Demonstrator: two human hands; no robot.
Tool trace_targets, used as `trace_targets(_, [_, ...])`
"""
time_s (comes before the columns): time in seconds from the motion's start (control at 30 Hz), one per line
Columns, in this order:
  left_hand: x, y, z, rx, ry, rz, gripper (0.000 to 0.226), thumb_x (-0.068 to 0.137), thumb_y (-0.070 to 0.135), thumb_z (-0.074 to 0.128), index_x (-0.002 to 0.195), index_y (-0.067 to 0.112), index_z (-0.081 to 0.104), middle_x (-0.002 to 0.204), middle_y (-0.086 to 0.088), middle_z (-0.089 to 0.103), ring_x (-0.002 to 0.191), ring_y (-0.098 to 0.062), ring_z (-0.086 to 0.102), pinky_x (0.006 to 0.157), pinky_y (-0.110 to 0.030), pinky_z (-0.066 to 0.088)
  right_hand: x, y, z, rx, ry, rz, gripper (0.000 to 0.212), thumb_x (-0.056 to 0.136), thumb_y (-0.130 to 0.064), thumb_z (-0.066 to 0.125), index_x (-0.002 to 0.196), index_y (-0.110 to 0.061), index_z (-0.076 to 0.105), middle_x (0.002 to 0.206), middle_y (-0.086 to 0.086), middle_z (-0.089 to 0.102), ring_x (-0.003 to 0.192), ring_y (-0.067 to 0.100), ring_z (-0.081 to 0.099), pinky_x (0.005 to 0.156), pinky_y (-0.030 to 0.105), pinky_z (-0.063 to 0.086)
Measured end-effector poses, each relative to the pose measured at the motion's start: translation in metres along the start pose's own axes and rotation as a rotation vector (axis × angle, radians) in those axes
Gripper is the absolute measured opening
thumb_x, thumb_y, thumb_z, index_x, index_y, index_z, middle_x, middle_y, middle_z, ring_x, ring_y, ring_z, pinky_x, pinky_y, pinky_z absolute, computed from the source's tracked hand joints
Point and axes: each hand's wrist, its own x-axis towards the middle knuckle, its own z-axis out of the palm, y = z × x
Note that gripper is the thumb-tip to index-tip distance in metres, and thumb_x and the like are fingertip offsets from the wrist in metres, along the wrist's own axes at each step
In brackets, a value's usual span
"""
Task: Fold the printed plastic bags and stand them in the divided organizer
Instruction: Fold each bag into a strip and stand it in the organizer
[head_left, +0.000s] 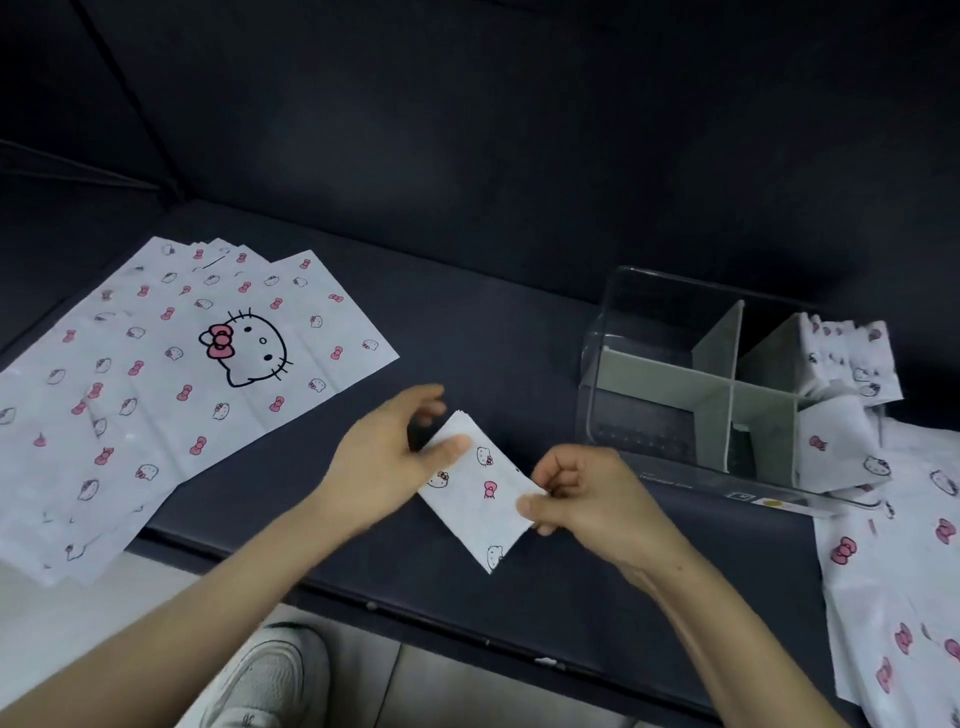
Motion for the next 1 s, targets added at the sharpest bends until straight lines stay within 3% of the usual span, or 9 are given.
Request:
trace_targets(0.1, [0.012,0.029,0.002,-0.393,-0.3,-0.127,0.022,0.083,0.019,0.072,0.097,0.003,0.069,0.092,-0.007,0.074,0.083,-0.018,0.069,0.079,-0.029,0.052,-0.012,-0.002,-0.034,0.024,-0.001,-0.014,0.019,0.077,0.005,0.072,0.07,-0.008,0.061,0.079,0.017,0.072,0.06,0.013,0.06,0.058,0.021,0.05])
trace_targets(0.3, [0.022,0.079,0.042,-0.588,-0.232,-0.128,0.006,0.085,0.009,0.066,0.084,0.003,0.065,0.091,-0.015,0.073,0.077,-0.021,0.067,0.068,-0.027,0.049,-0.031,0.009,-0.08,0.55,0.274,-0.014,0.018,0.082,0.001,0.068,0.098,-0.007,0.066,0.088,0.008,0.075,0.08,0.019,0.071,0.069,0.025,0.057])
trace_targets(0.4, [0.025,0.106,0.067,-0.668,-0.22,-0.141,0.005,0.082,0.012,0.067,0.082,0.007,0.066,0.088,-0.012,0.074,0.075,-0.019,0.068,0.068,-0.028,0.051,-0.047,0.015,-0.091,0.778,0.339,0.03,0.008,0.085,-0.009,0.064,0.088,-0.004,0.07,0.091,0.011,0.075,0.081,0.019,0.072,0.073,0.03,0.059])
trace_targets(0.53, [0.027,0.138,0.104,-0.679,-0.279,-0.144,0.004,0.084,0.011,0.068,0.085,0.008,0.068,0.088,-0.012,0.074,0.075,-0.019,0.07,0.062,-0.025,0.053,-0.069,0.022,-0.105,0.958,0.554,0.005,0.01,0.086,-0.006,0.063,0.079,-0.002,0.068,0.086,0.011,0.075,0.078,0.022,0.073,0.061,0.027,0.059])
trace_targets(0.67, [0.042,0.161,0.142,-0.375,-0.297,0.042,0.006,0.089,0.01,0.066,0.095,0.01,0.068,0.091,-0.004,0.072,0.084,-0.012,0.069,0.075,-0.021,0.054,-0.088,0.039,-0.137,0.877,0.875,-0.034,0.01,0.09,-0.007,0.061,0.086,-0.003,0.07,0.084,0.013,0.074,0.076,0.026,0.072,0.061,0.03,0.059])
trace_targets(0.73, [0.056,0.169,0.162,-0.027,-0.225,0.333,0.013,0.093,0.014,0.061,0.104,0.017,0.066,0.099,0.005,0.067,0.093,-0.01,0.062,0.084,-0.021,0.049,-0.099,0.053,-0.162,0.713,1.099,-0.07,0.011,0.09,-0.01,0.062,0.083,-0.009,0.07,0.076,0.013,0.07,0.073,0.027,0.067,0.069,0.038,0.057])
trace_targets(0.8, [0.07,0.178,0.183,0.261,-0.169,0.636,0.026,0.095,0.016,0.055,0.12,0.019,0.063,0.107,0.003,0.063,0.101,-0.016,0.054,0.089,-0.025,0.042,-0.109,0.064,-0.184,0.514,1.262,-0.092,0.013,0.089,-0.015,0.061,0.078,-0.016,0.066,0.061,0.001,0.062,0.057,0.019,0.057,0.059,0.037,0.05])
trace_targets(0.9, [0.084,0.191,0.209,0.508,-0.243,0.788,0.036,0.1,0.026,0.043,0.135,0.03,0.053,0.111,0.0,0.059,0.105,-0.021,0.049,0.09,-0.03,0.039,-0.112,0.073,-0.206,0.231,1.325,-0.117,0.013,0.09,-0.021,0.056,0.079,-0.021,0.061,0.059,0.005,0.056,0.046,0.013,0.038,0.052,0.029,0.033])
trace_targets(1.0, [0.091,0.195,0.222,0.64,-0.354,0.759,0.035,0.102,0.034,0.037,0.133,0.039,0.052,0.113,0.004,0.058,0.11,-0.018,0.048,0.094,-0.03,0.037,-0.102,0.072,-0.214,-0.018,1.308,-0.14,0.011,0.091,-0.02,0.055,0.083,-0.017,0.062,0.056,-0.002,0.056,0.051,0.012,0.049,0.047,0.018,0.035])
